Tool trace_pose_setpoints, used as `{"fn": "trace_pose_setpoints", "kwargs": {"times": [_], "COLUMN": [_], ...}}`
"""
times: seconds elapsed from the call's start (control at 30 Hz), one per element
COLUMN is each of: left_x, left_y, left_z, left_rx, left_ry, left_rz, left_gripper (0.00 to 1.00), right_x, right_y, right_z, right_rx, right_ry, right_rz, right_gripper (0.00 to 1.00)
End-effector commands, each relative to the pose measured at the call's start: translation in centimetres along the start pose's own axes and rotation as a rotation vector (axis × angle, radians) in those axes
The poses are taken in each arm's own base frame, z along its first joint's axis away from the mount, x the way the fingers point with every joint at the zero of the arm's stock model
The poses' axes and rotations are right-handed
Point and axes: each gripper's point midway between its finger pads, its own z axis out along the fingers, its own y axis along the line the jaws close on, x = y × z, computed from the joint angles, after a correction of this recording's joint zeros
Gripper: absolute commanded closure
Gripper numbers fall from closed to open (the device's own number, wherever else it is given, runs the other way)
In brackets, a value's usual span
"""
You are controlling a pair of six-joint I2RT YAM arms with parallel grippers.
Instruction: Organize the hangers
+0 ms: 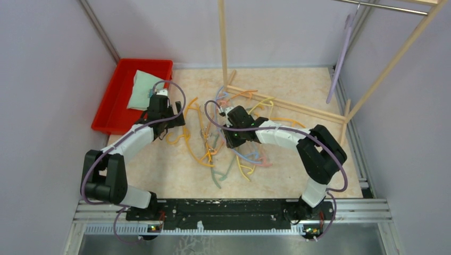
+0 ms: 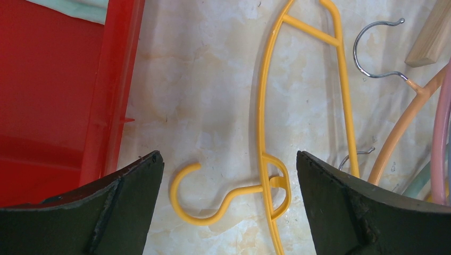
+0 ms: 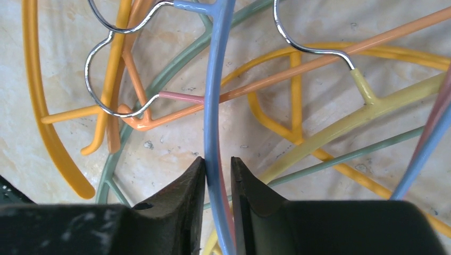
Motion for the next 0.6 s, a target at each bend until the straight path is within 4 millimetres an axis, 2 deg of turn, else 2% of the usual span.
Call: {"fn": "trace_pose_setpoints", "kwargs": {"times": [0.0, 0.1, 0.2, 0.23, 0.27, 0.43, 0.57], "left_x": [-0.8, -0.7, -0.7, -0.8, -0.9, -1.3, -1.9], "left_y": [0.1, 0.2, 0.2, 0.2, 0.2, 0.1, 0.2], "left_z": [-0.3, -0.2, -0.2, -0.2, -0.3, -0.3, -0.5], "left_rx": [-0.004, -0.007, -0.007, -0.009, -0.01, -0.007, -0.014], "left_ry": [-0.028, -0.026, -0.027, -0.029, -0.033, -0.044, -0.061], "left_rz": [0.006, 0.004, 0.004, 0.004, 0.004, -0.001, -0.003], "left_gripper": [0.0, 0.0, 0.0, 0.0, 0.0, 0.0, 0.0], "right_x": [-2.7, -2.7, -3.2, -3.7, -4.3, -9.3, -11.5], "right_y": [1.3, 1.4, 1.6, 1.7, 1.9, 3.2, 2.8], "right_z": [-0.3, -0.4, -1.1, -1.8, -2.7, -9.8, -14.4], "right_rx": [-0.039, -0.045, -0.048, -0.048, -0.047, -0.056, -0.047], "right_ry": [-0.059, -0.059, -0.073, -0.083, -0.097, -0.274, -0.394], "right_rz": [-0.025, -0.027, -0.033, -0.037, -0.039, -0.037, 0.045], "right_gripper": [0.79, 0.85, 1.0, 1.0, 1.0, 1.0, 1.0]}}
